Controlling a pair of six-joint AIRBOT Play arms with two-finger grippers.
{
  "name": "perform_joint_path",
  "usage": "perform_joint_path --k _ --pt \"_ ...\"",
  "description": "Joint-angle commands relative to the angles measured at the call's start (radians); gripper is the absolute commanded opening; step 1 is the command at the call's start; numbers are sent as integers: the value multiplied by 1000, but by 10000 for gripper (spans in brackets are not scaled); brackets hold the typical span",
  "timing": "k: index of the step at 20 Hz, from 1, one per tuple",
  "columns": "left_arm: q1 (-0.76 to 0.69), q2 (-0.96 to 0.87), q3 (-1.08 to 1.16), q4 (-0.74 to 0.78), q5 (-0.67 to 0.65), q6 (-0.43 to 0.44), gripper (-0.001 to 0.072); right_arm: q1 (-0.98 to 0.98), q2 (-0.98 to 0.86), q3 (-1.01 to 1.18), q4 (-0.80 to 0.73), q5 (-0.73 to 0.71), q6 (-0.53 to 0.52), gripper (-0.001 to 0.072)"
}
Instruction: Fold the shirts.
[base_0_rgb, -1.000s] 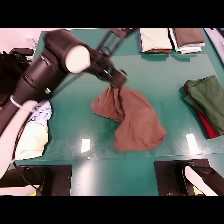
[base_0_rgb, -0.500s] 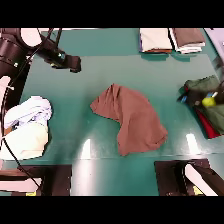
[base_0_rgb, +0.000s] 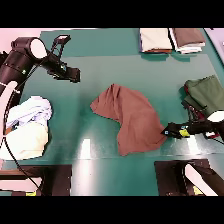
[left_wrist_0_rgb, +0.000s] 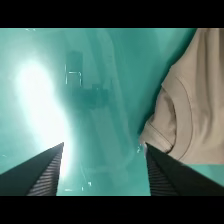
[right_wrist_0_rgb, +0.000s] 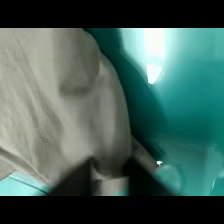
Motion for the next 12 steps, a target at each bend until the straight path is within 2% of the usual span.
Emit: perform_joint_path --k 1,5,10,12 --pt "2 0 -11 -1 12 31 591 96 0 16 9 -69 -29 20" --pt "2 -18 -74 -67 56 33 591 155 0 200 7 -35 5 20" --pt "-2 -109 -221 -403 167 192 591 154 0 317 7 -2 16 19" --pt "-16 -162 -222 -459 202 216 591 154 0 318 6 6 26 20"
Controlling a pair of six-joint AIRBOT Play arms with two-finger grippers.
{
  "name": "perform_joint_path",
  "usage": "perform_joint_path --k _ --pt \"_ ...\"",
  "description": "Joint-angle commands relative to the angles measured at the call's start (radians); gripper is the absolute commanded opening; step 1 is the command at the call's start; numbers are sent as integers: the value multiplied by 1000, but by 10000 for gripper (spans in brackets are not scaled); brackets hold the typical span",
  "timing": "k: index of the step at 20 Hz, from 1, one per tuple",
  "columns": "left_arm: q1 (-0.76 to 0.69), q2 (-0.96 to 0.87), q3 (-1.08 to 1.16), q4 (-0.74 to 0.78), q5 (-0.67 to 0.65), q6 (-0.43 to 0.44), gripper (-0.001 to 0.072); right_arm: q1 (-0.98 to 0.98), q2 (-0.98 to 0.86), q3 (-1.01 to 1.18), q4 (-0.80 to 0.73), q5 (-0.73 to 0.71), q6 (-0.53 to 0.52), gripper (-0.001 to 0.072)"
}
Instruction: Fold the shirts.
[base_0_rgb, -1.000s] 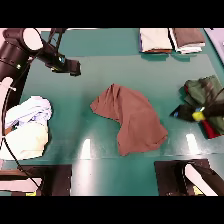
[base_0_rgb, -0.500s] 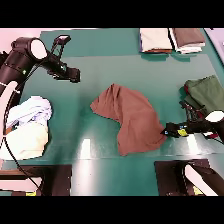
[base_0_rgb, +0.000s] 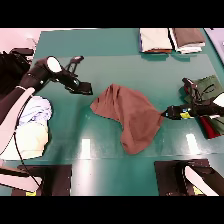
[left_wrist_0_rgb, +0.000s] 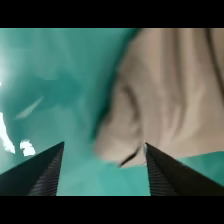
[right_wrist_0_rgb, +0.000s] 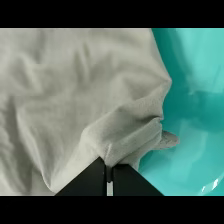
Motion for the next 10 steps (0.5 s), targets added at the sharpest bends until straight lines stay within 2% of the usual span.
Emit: perform_joint_path --k 1,6,10 --pt "-21 -77 -35 -159 85 69 591 4 0 32 0 20 13 20" --pt "-68 -114 -35 -159 177 68 590 5 0 32 0 20 18 20" --pt "-69 -144 -35 -152 190 50 586 5 0 32 1 24 21 20"
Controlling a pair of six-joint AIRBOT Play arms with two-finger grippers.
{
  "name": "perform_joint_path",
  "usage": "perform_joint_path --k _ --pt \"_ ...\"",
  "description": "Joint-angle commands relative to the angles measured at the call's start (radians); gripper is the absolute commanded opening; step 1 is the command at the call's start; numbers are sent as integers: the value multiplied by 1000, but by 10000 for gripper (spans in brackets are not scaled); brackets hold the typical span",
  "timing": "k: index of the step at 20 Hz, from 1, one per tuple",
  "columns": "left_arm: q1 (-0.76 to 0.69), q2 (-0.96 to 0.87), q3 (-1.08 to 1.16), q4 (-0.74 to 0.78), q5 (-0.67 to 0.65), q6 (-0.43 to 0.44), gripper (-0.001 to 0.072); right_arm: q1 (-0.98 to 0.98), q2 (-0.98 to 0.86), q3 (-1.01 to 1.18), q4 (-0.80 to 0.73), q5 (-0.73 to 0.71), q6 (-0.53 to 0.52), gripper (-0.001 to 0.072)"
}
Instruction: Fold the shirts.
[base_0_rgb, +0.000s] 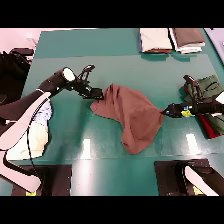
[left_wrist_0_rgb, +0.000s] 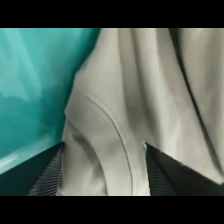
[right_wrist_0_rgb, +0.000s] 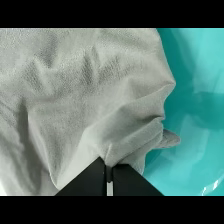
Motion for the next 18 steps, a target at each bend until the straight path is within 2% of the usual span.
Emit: perform_joint_path --k 1,3,4,5,9,11,15,18 --pt "-6 -22 -1 -11 47 -22 441 1 0 2 1 3 4 20" --pt "-6 -22 -1 -29 77 -21 239 1 0 2 1 3 8 20" --pt "-6 -22 0 -29 88 -21 64 1 0 2 1 3 8 19" --pt "-4 -21 9 -26 89 -19 30 1 1 3 1 3 8 19" --pt "70 66 144 99 -1 -20 28 -34 0 135 -81 48 8 19" --pt "130 192 221 194 -15 -20 29 -72 0 286 -131 100 8 19" --pt "208 485 349 354 -55 -19 29 -155 0 614 -130 149 8 19" --pt "207 688 380 385 -74 -18 30 -187 0 822 -130 166 8 19"
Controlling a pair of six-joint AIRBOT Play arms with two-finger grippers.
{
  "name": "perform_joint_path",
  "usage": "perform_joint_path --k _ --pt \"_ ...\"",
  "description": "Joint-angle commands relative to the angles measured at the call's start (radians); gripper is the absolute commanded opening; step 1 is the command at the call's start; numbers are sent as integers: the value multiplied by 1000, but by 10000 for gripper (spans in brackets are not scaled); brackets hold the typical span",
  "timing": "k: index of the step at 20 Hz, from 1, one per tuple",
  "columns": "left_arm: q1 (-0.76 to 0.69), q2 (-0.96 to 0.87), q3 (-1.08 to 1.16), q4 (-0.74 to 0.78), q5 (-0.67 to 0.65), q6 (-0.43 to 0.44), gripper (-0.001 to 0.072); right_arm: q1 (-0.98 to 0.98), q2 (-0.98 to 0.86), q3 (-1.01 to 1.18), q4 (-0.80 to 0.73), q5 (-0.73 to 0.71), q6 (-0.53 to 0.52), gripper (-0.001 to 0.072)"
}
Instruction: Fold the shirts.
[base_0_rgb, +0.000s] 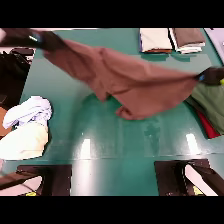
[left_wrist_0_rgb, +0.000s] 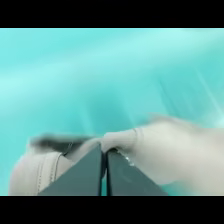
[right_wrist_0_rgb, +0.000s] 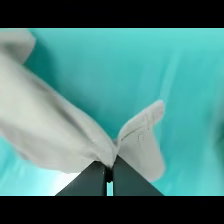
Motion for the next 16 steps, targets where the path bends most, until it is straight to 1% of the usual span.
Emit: perform_joint_path --k 1,5,8,11,13,14,16 --pt "20 244 47 79 -30 1 29 -46 1 253 -12 32 1 19" --pt "20 433 47 79 -73 0 29 -85 0 435 -12 33 11 18" --pt "20 499 47 79 -115 0 29 -124 -18 556 -12 45 28 18" --pt "20 488 40 76 -230 0 29 -141 -105 723 -11 115 60 17" --pt "20 436 -16 75 -324 0 29 -130 -175 773 -3 145 82 16" --pt "20 405 -65 71 -352 0 29 -103 -206 749 -8 146 90 16" --pt "20 330 -211 12 -360 5 29 -19 -254 621 -25 143 97 16"
